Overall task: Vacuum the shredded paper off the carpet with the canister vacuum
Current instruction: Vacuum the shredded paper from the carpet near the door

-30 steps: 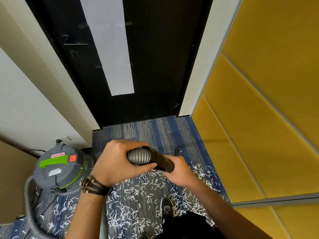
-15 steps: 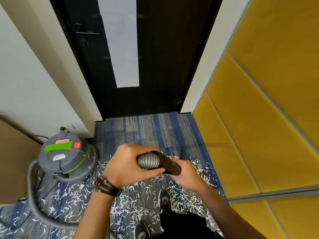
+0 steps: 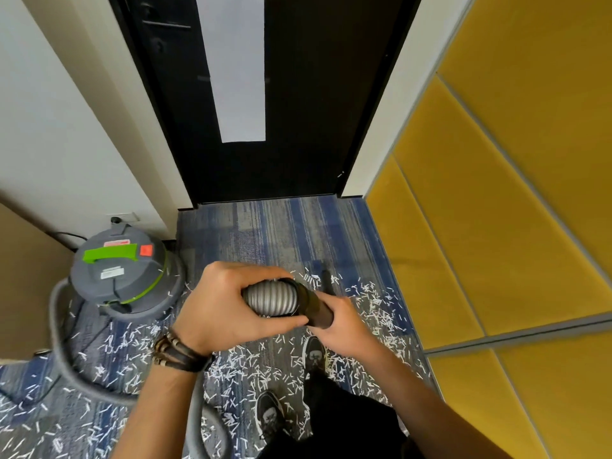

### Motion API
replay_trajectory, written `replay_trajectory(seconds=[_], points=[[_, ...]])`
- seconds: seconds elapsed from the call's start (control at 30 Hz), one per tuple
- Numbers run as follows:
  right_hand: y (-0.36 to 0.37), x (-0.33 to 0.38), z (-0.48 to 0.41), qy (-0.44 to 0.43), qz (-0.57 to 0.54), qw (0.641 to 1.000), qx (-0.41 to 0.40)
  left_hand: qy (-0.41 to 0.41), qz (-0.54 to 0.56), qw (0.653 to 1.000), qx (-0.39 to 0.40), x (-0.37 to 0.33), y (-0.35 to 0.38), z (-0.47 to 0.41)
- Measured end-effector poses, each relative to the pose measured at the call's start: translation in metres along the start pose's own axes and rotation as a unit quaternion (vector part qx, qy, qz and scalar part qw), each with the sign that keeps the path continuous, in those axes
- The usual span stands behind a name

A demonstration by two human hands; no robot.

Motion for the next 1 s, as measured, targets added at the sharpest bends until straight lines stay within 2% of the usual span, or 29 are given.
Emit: replay_trajectory(seconds=[0.2, 0.33, 0.63, 1.0], points=[[-0.02, -0.017, 0.03, 0.047, -0.006, 0.999, -0.019, 0.001, 0.031, 0.999, 0.024, -0.015, 0.025, 0.002], [-0.021, -0.018, 0.028, 0.053, 0.015, 0.998, -0.021, 0.01, -0.022, 1.0, 0.001, -0.03, 0.021, 0.007], [0.004, -0.007, 0.038, -0.02, 0.029, 0.999, 0.033, -0.035, -0.056, 0.997, -0.035, -0.049, 0.009, 0.047], [-0.036, -0.047, 0.099, -0.003, 0.015, 1.0, 0.025, -0.046, -0.052, 0.997, -0.02, -0.092, 0.071, 0.073]])
Point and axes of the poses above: each hand's wrist, its own z-axis away from the middle knuckle, its own y-axis out of the palm, x = y × z, the point moved 6 cm from there along -z, towards the middle knuckle, and after that the axes turned 3 degrees about -x, right-handed, at the moved point
